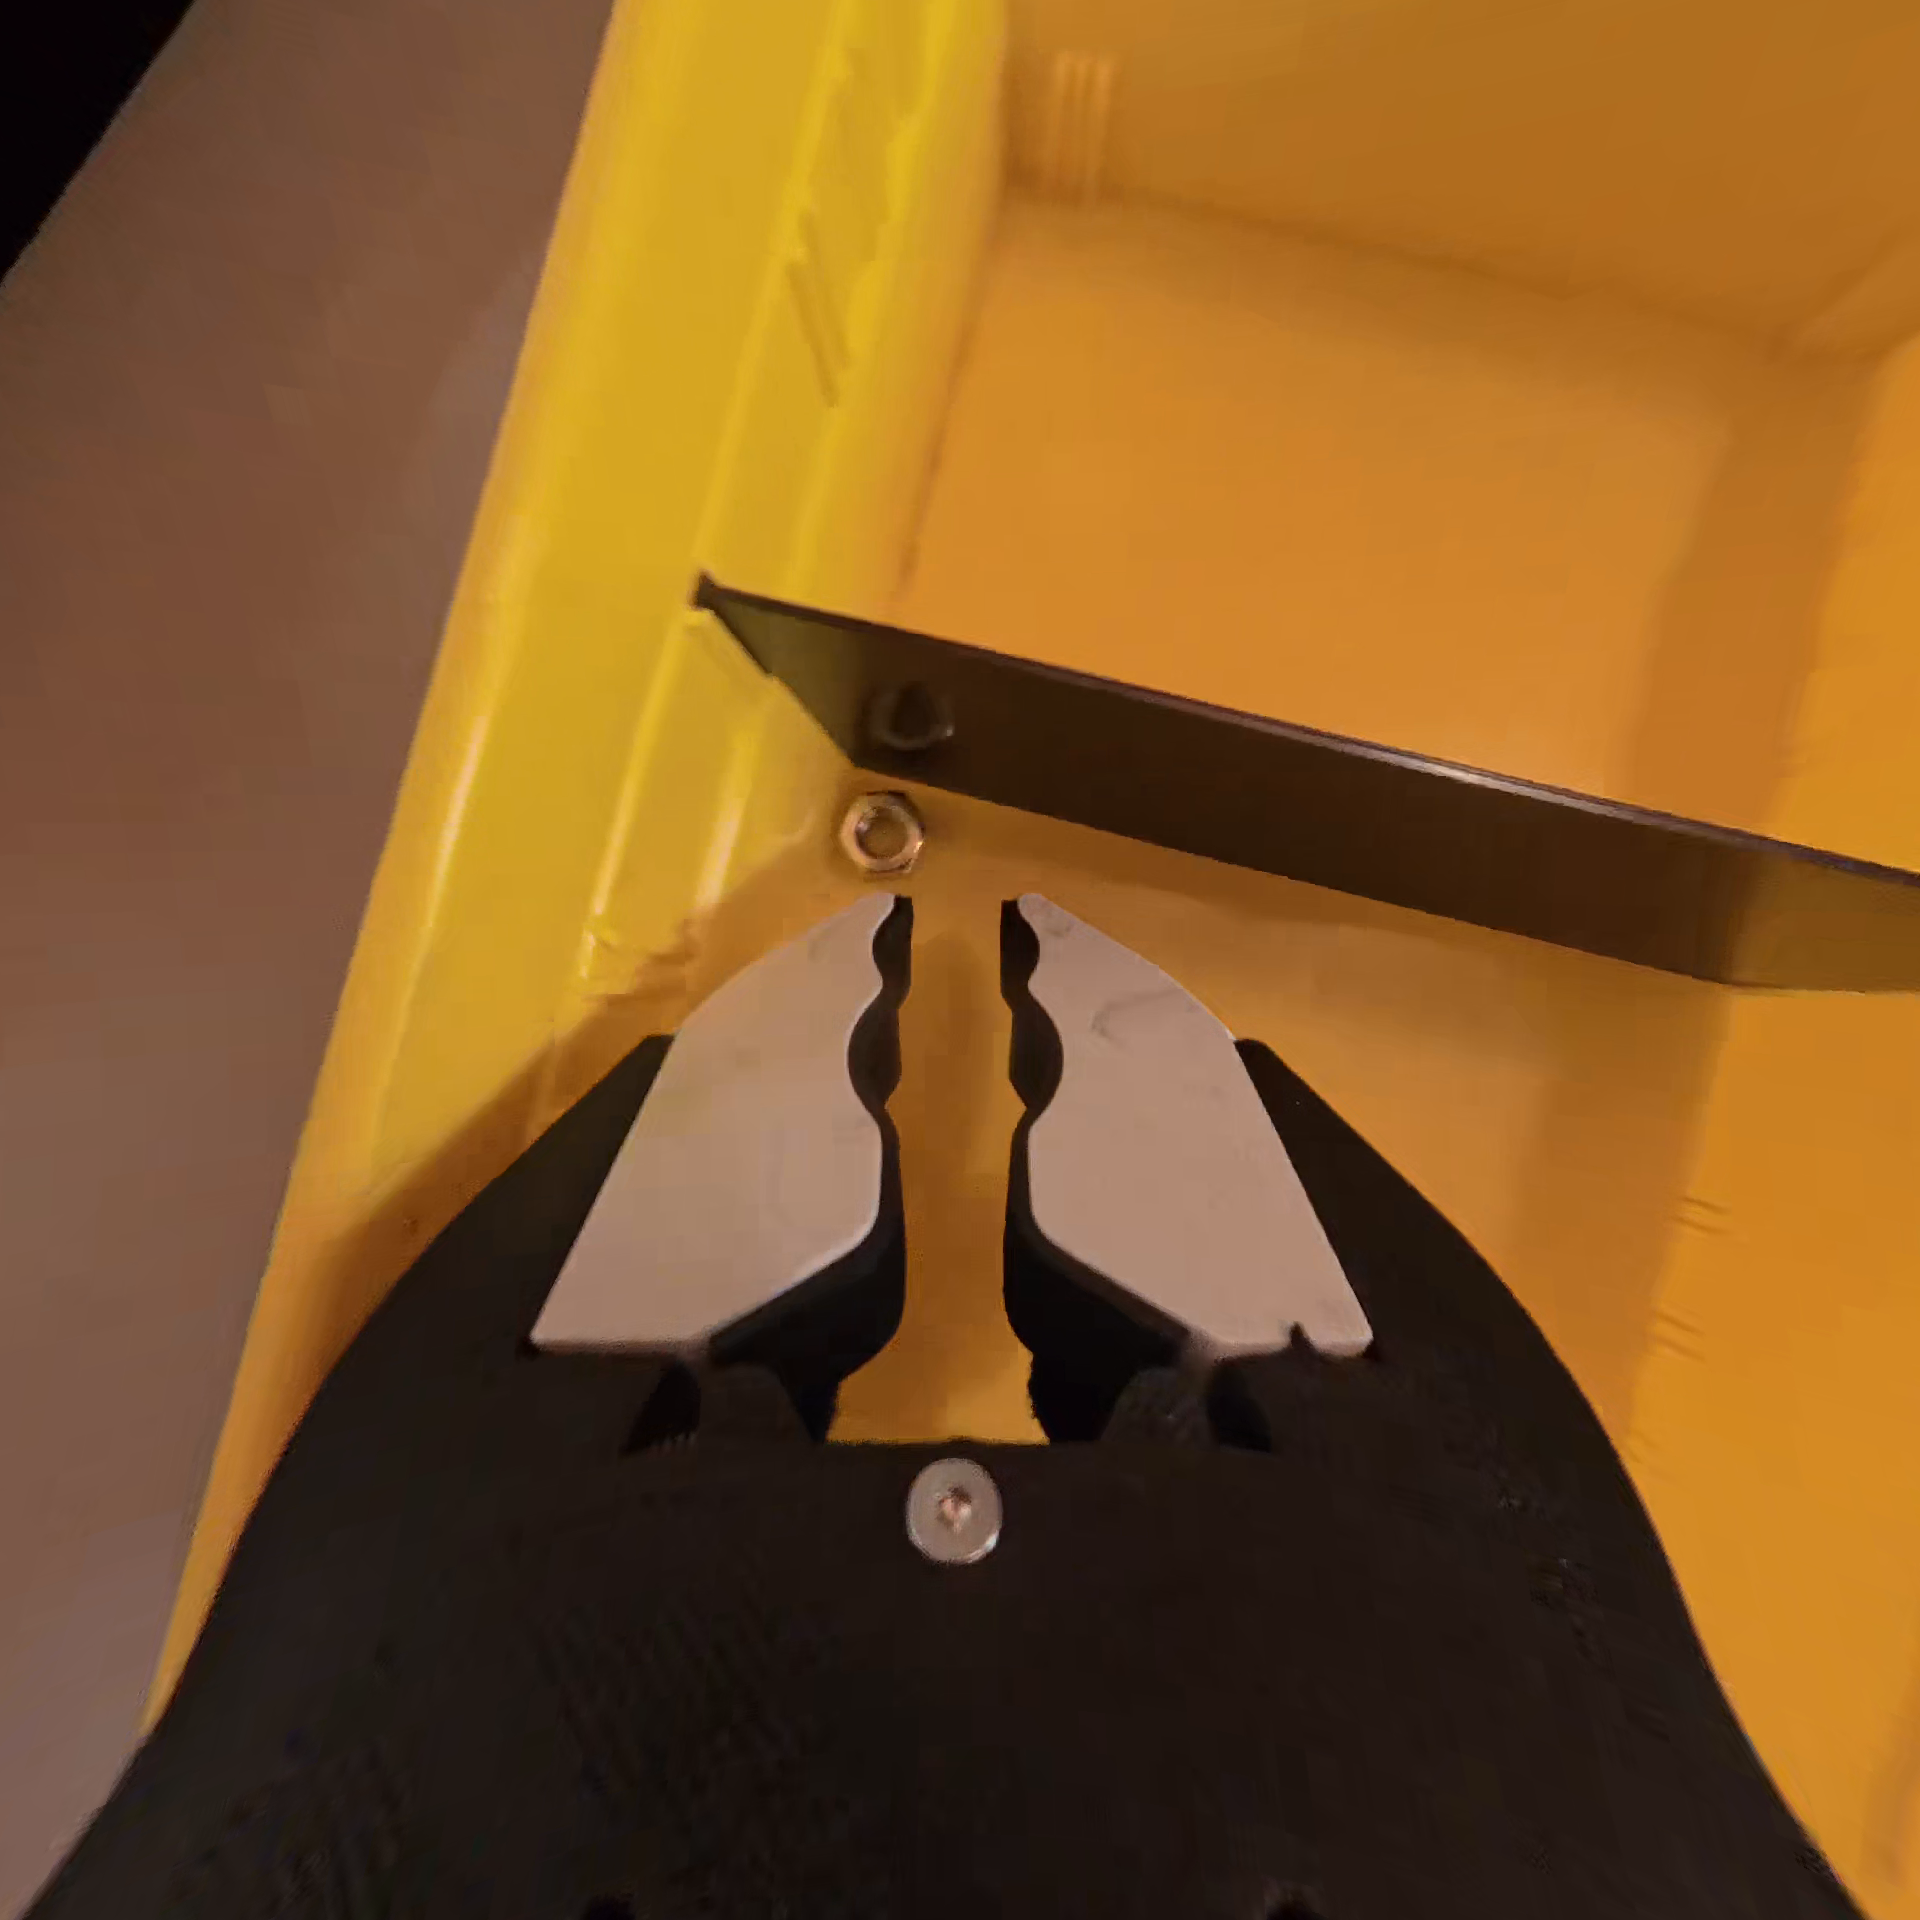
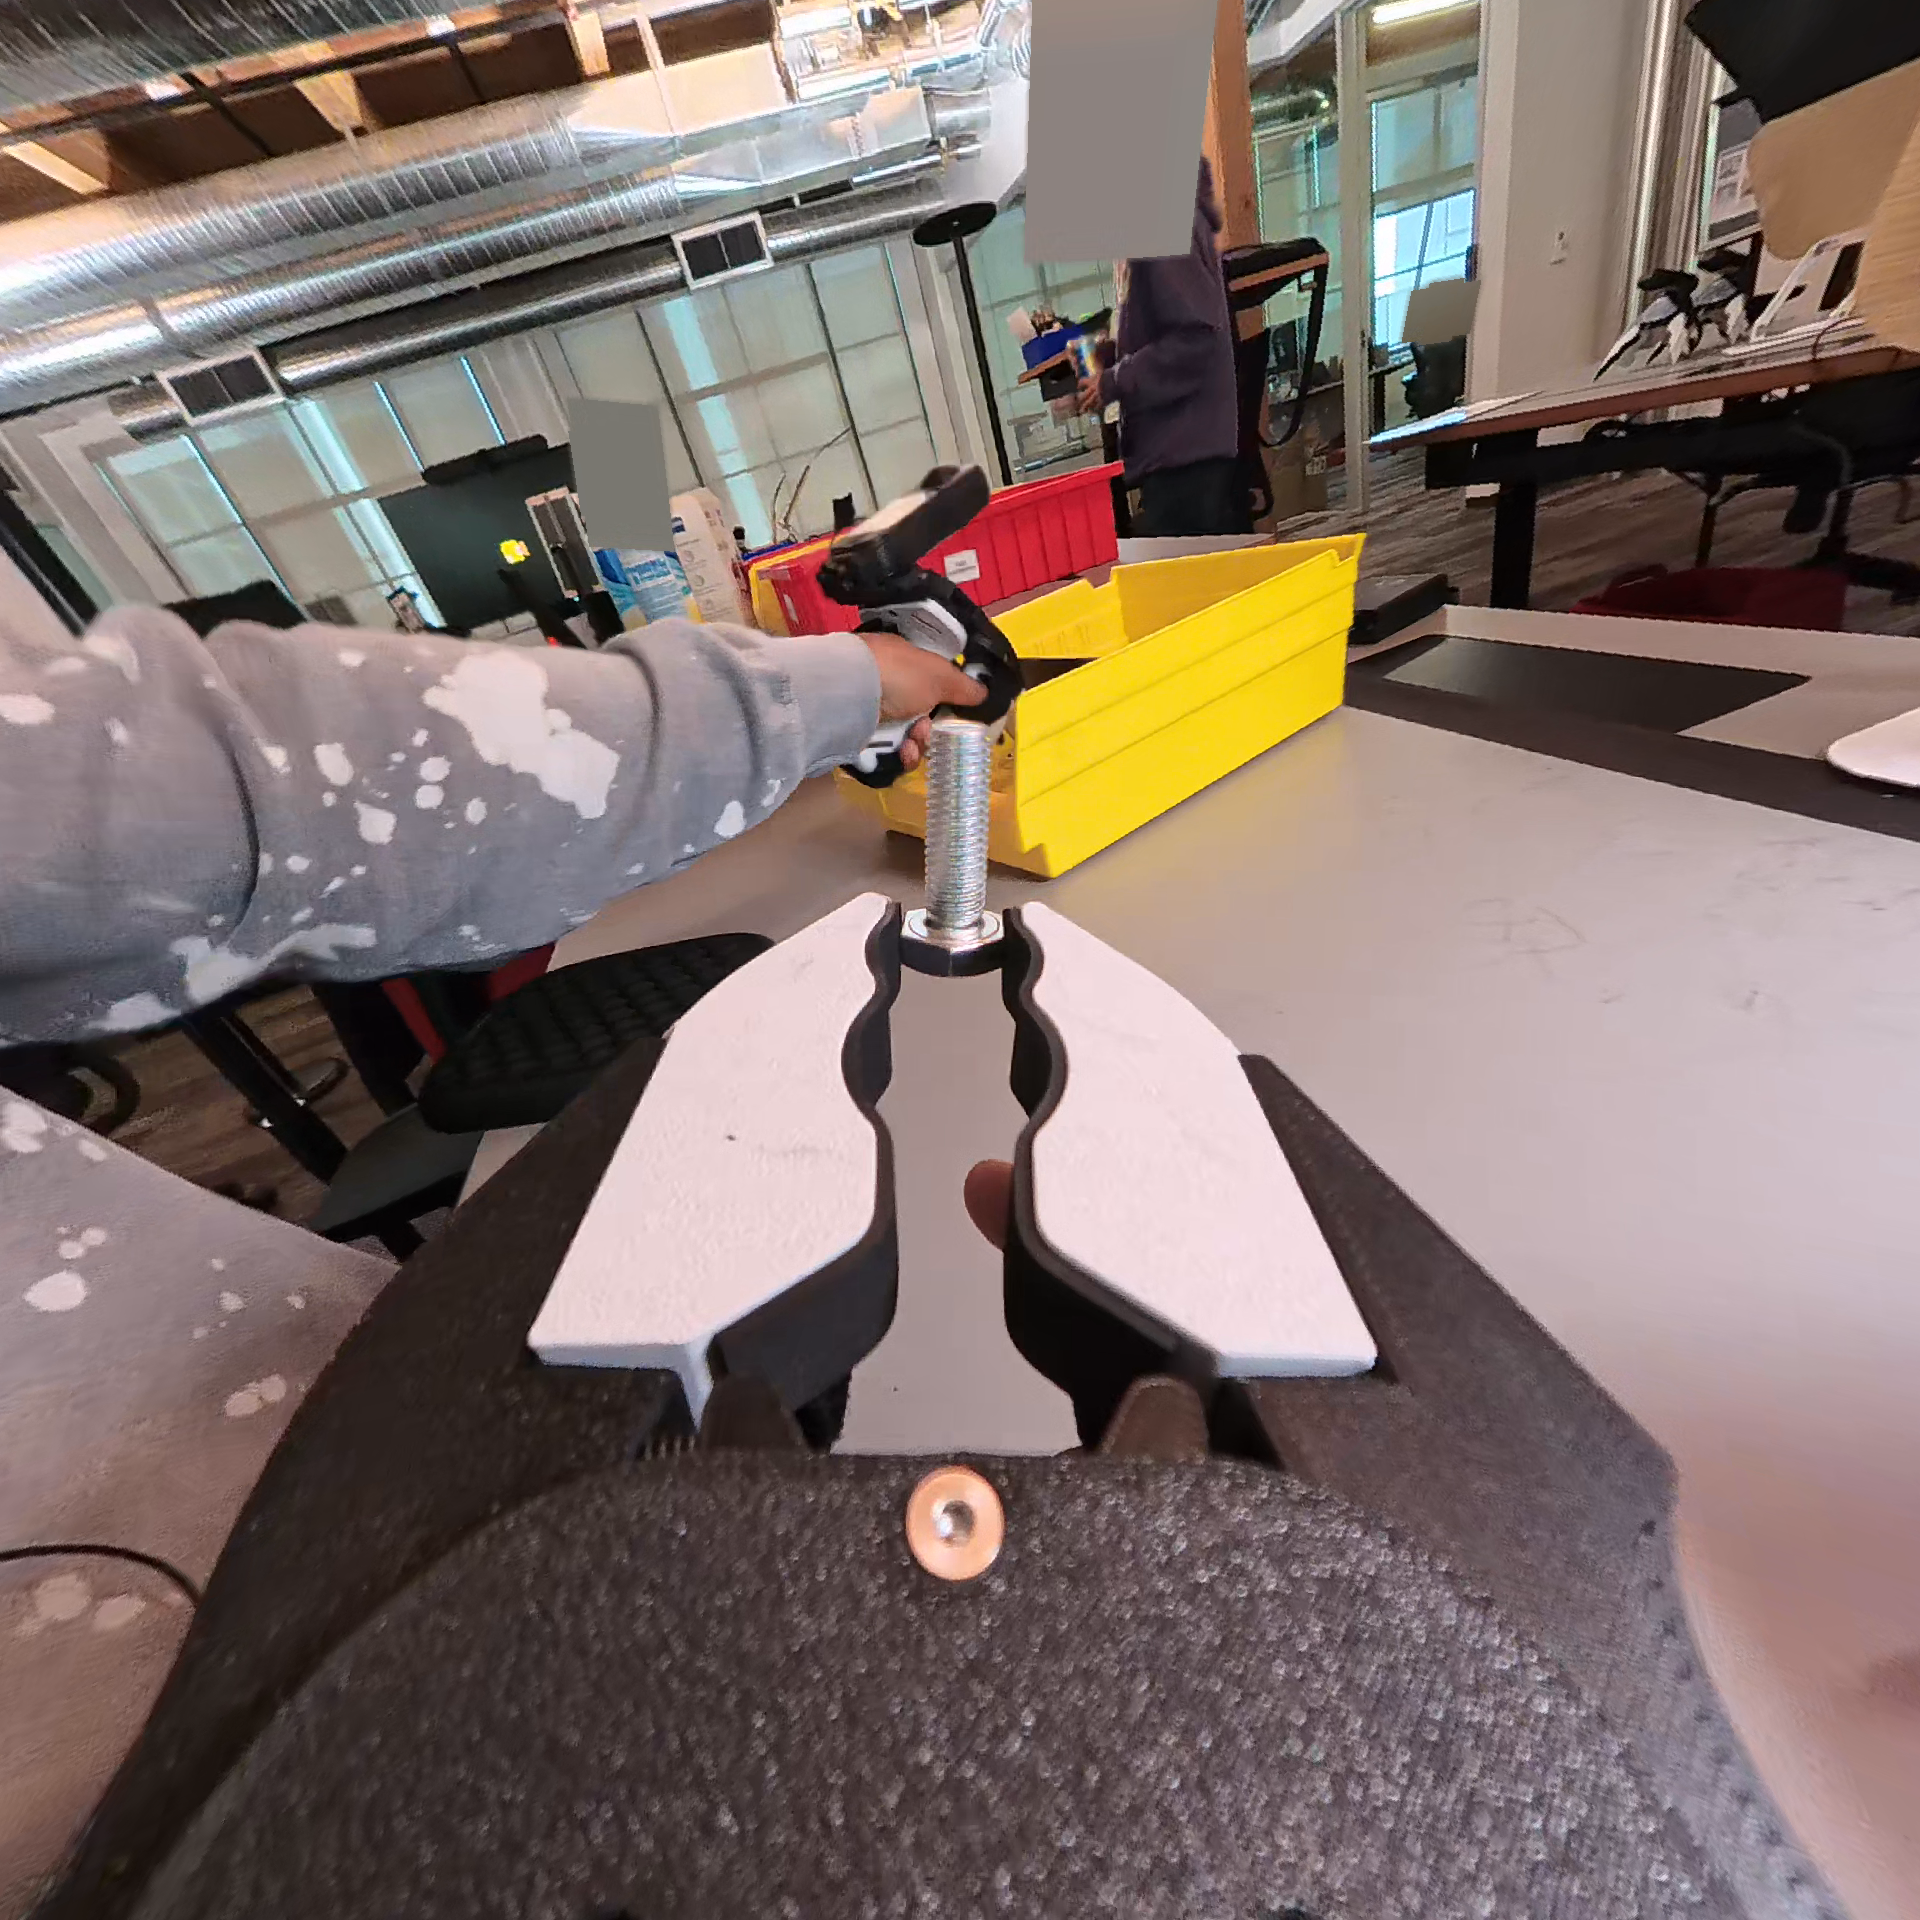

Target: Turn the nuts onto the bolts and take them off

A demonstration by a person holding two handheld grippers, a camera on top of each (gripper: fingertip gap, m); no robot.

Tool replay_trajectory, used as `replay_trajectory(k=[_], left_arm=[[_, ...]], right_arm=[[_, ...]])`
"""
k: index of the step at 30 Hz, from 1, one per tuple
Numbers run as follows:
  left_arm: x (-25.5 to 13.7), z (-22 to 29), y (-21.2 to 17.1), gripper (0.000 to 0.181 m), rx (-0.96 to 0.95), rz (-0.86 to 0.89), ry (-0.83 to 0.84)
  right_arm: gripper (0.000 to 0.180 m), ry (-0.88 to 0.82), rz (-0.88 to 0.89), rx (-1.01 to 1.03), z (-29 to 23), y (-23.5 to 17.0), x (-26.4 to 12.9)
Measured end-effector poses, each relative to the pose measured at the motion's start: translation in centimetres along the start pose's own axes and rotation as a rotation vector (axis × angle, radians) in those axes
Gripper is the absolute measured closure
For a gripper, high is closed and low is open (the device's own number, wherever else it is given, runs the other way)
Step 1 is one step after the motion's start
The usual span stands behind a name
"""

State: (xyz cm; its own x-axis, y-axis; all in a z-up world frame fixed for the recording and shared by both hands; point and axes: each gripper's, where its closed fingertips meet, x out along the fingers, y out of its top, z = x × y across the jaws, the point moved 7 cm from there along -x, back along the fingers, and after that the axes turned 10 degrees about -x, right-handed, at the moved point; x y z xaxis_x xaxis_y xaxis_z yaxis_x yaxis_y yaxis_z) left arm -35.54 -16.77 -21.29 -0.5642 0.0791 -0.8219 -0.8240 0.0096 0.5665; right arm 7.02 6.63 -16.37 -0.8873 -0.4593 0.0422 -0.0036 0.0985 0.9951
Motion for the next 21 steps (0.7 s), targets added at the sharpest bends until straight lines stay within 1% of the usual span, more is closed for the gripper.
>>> replay_trajectory(k=[3,6,12,15,18,21], left_arm=[[0.6,-0.2,0.2,0.162,-0.064,-0.039,0.058],[1.2,-0.4,0.5,0.158,-0.099,-0.075,0.088],[2.8,-1.0,1.0,0.160,-0.182,-0.135,0.061],[3.3,-1.5,1.6,0.165,-0.195,-0.103,0.042],[3.6,-2.0,2.0,0.177,-0.186,-0.091,0.053],[3.6,-2.0,2.1,0.180,-0.172,-0.107,0.011]], right_arm=[[0.161,-0.006,-0.012,-0.032,-0.2,-0.2,0.0],[0.161,-0.016,0.005,-0.020,-0.1,0.1,-0.3],[0.162,-0.039,0.023,-0.015,0.5,0.4,-0.8],[0.162,-0.033,0.028,-0.007,0.7,0.4,-0.8],[0.161,-0.023,0.029,0.005,0.8,0.3,-0.8],[0.161,-0.019,0.025,0.006,0.9,0.2,-0.8]])
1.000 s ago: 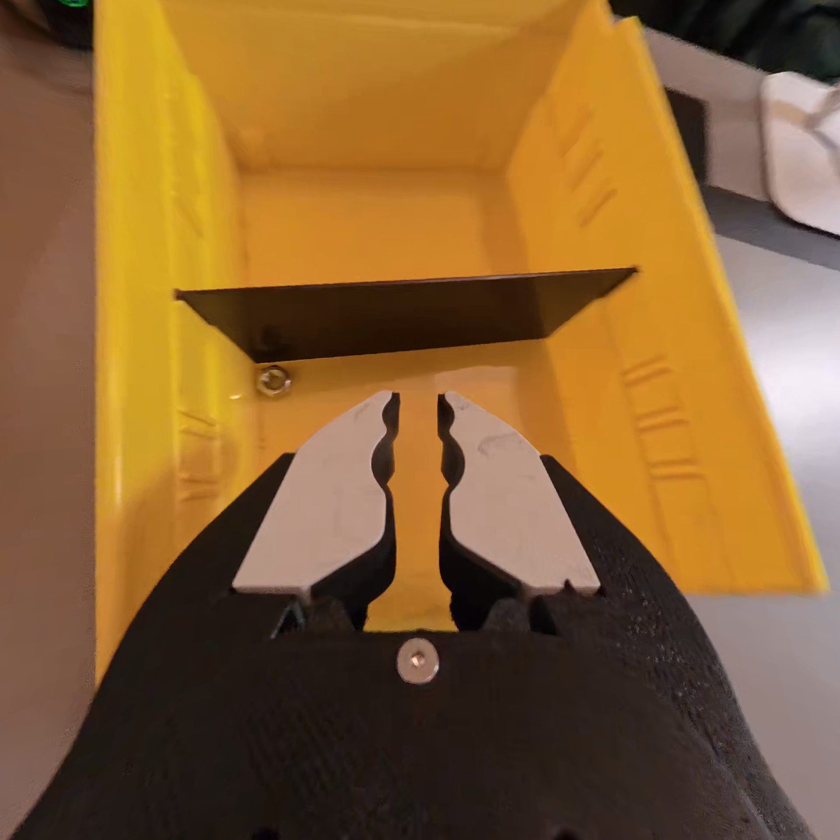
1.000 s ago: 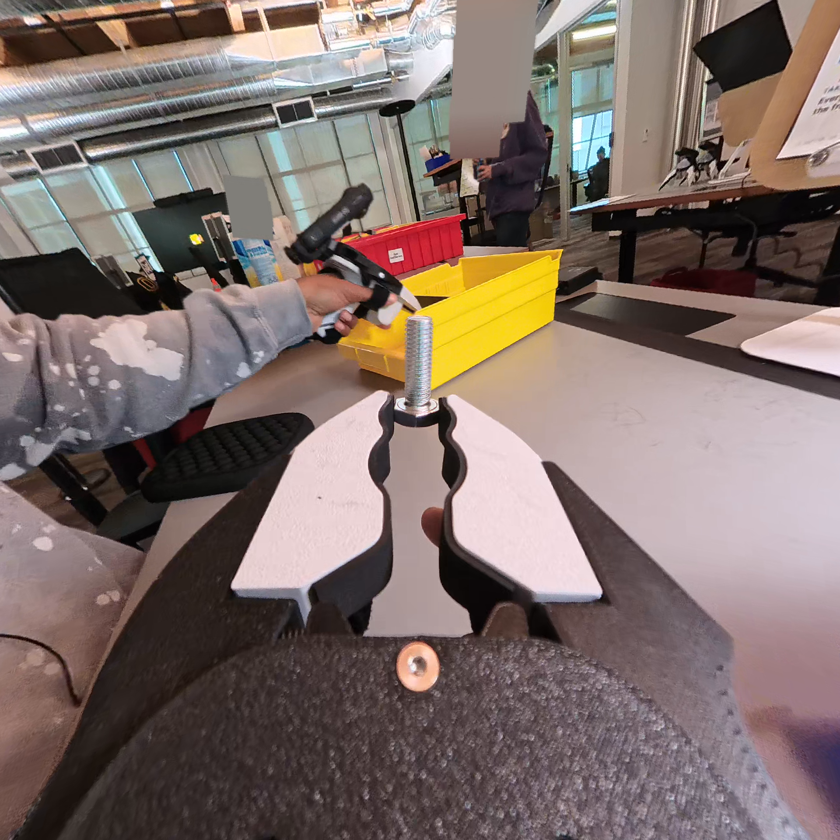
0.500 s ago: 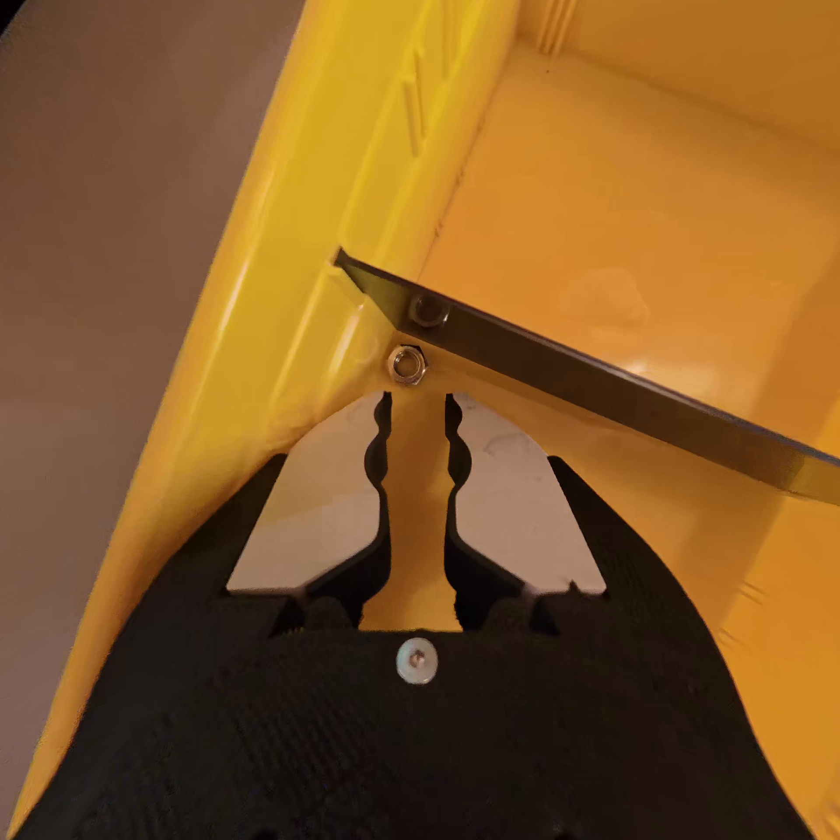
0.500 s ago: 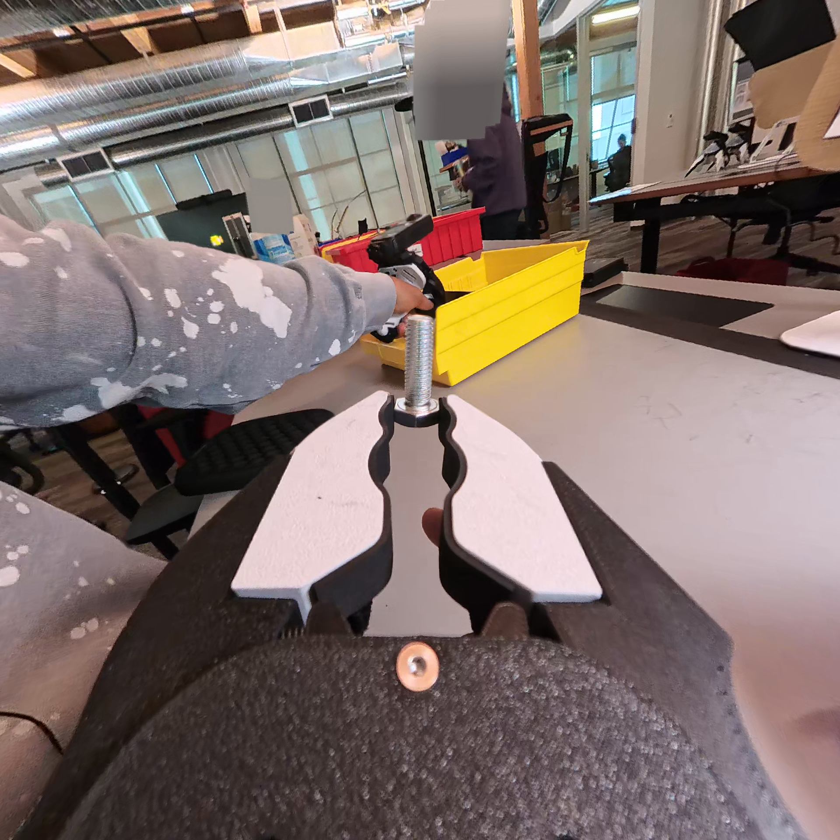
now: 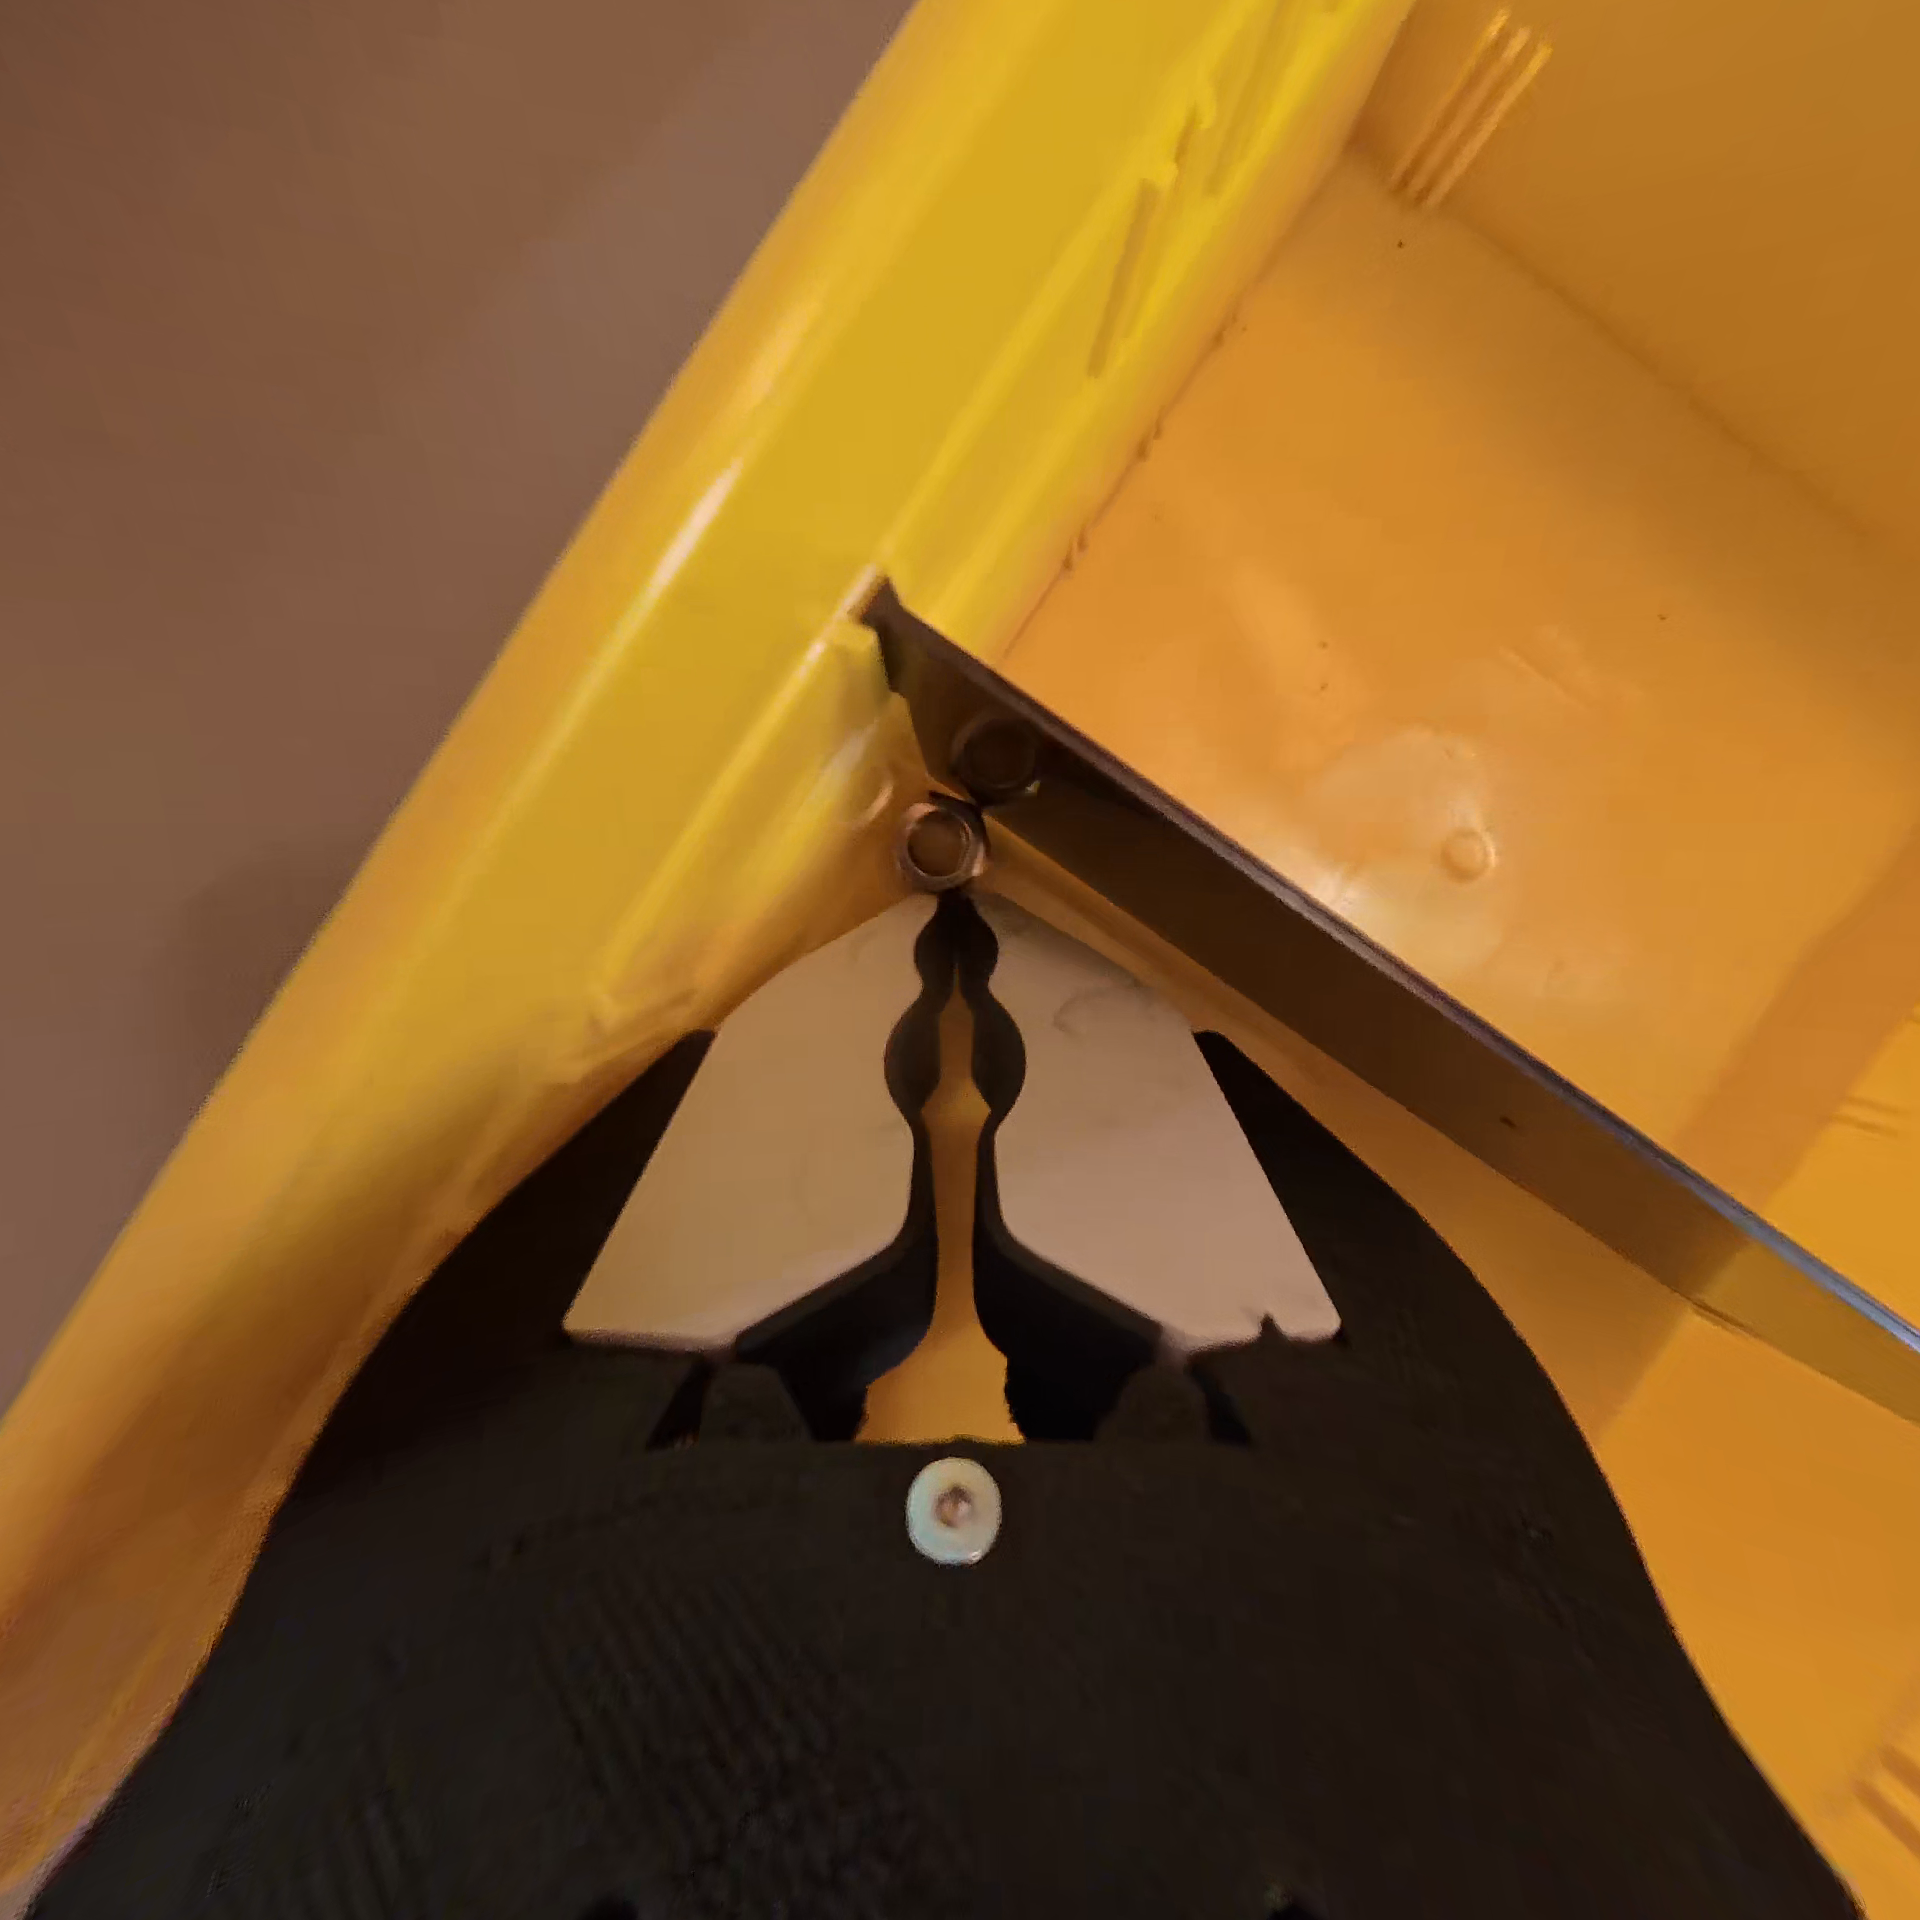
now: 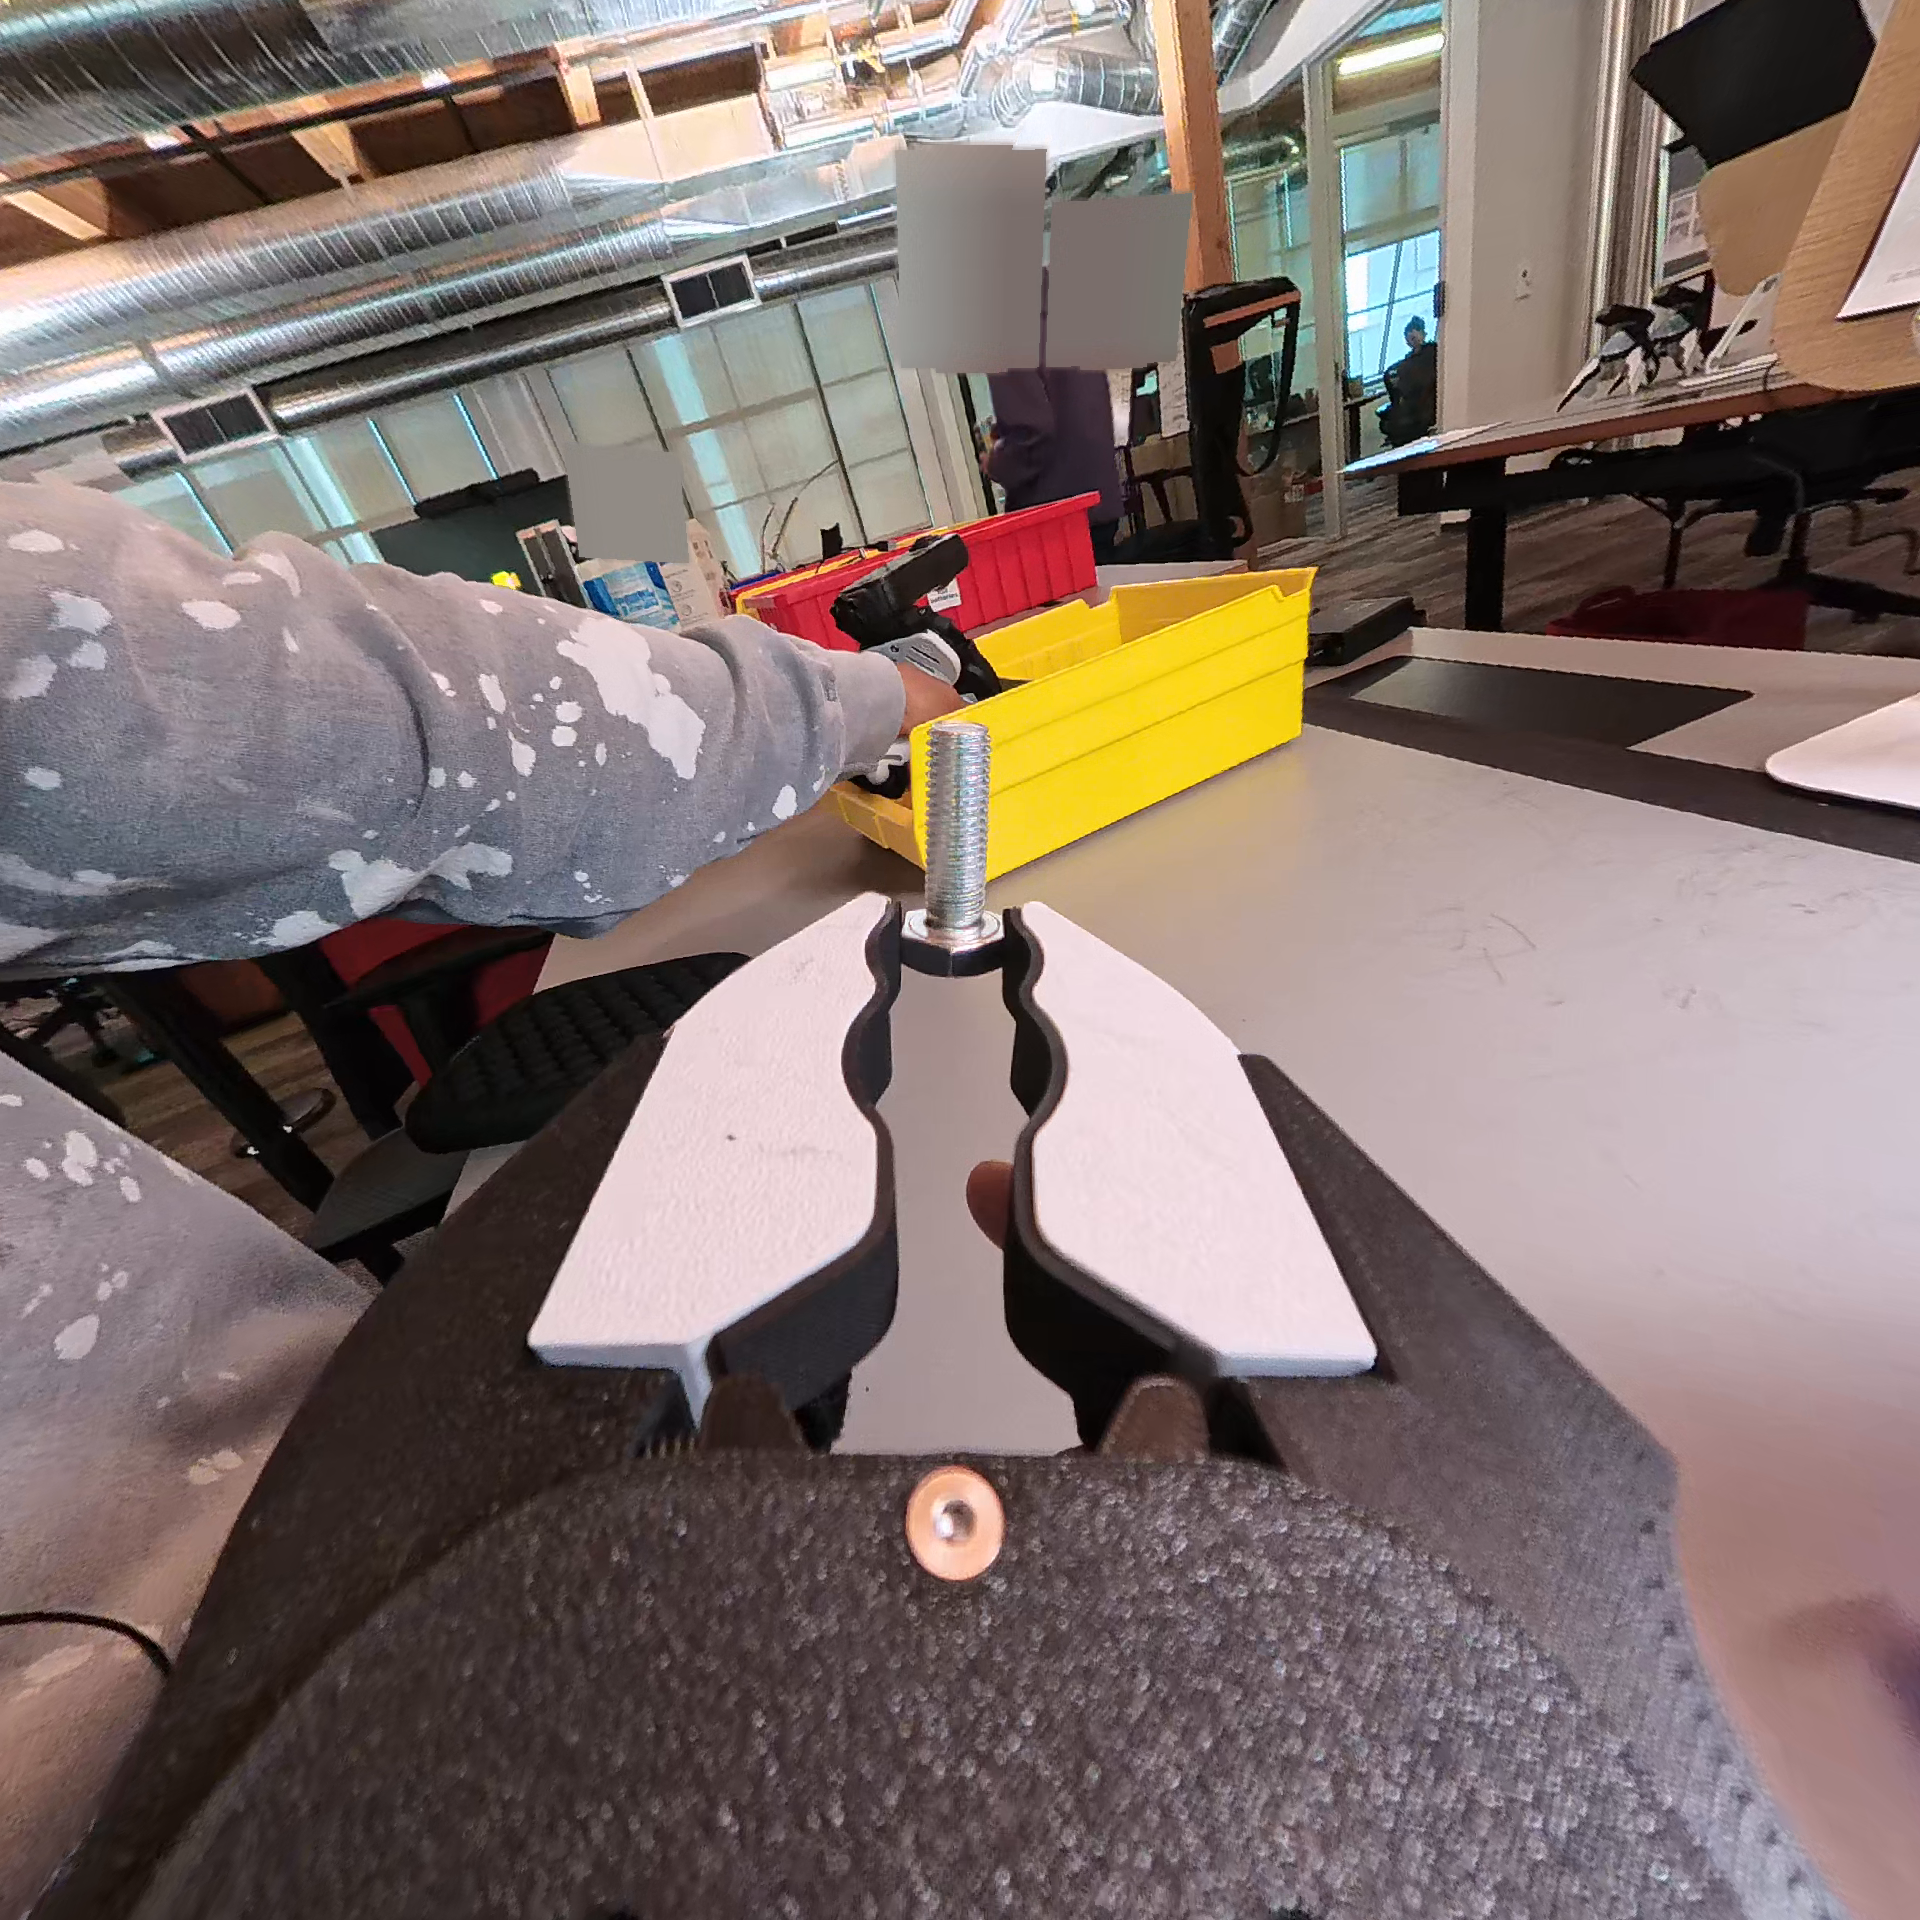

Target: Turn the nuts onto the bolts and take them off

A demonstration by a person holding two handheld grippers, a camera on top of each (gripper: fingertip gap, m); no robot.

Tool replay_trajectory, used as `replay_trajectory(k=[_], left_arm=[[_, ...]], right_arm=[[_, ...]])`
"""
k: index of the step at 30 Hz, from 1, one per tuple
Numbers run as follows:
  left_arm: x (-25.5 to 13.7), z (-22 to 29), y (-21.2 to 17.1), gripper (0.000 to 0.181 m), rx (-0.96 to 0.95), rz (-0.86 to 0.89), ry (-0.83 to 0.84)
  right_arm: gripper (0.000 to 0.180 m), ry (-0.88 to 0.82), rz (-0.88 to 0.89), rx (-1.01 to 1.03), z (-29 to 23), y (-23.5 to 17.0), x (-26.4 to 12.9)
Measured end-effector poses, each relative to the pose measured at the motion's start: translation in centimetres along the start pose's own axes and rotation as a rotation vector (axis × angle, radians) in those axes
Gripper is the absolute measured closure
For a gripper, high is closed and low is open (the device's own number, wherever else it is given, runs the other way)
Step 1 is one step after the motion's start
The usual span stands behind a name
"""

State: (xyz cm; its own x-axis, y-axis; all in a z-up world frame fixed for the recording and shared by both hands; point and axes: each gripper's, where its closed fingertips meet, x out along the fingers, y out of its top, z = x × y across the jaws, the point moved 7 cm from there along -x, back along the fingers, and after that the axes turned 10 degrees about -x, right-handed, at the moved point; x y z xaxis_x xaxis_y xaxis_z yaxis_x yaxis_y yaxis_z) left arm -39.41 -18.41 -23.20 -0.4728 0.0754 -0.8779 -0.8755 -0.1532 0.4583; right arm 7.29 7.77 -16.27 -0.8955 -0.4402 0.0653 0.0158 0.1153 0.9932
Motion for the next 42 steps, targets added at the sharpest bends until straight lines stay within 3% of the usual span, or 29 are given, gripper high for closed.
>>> replay_trajectory(k=[5,12,14,18,24,31,37,42], left_arm=[[-0.9,0.7,-0.3,0.180,0.035,-0.031,-0.141],[-6.9,1.0,0.0,0.180,0.227,0.123,-0.324],[-7.4,0.6,-0.1,0.180,0.248,0.087,-0.337],[-5.5,0.4,0.0,0.180,0.276,0.064,-0.203],[-1.3,0.0,0.2,0.166,0.095,0.029,-0.066],[0.4,-0.3,0.4,0.155,-0.018,0.092,0.021],[1.1,-0.6,1.3,0.162,-0.027,0.189,0.053],[1.1,-0.7,1.6,0.165,-0.026,0.136,0.021]], right_arm=[[0.161,-0.001,0.005,-0.013,0.0,0.0,0.0],[0.162,-0.013,0.010,-0.028,0.1,0.1,-0.2],[0.161,-0.018,0.003,-0.026,0.2,-0.1,-0.1],[0.162,-0.022,-0.027,-0.016,0.2,-0.9,0.3],[0.162,-0.023,-0.044,-0.031,0.1,-1.2,0.4],[0.162,-0.016,-0.016,-0.008,0.4,-0.8,0.0],[0.162,-0.023,0.002,0.020,1.1,-0.5,-0.3],[0.161,-0.019,-0.007,0.008,1.0,-0.6,-0.2]])
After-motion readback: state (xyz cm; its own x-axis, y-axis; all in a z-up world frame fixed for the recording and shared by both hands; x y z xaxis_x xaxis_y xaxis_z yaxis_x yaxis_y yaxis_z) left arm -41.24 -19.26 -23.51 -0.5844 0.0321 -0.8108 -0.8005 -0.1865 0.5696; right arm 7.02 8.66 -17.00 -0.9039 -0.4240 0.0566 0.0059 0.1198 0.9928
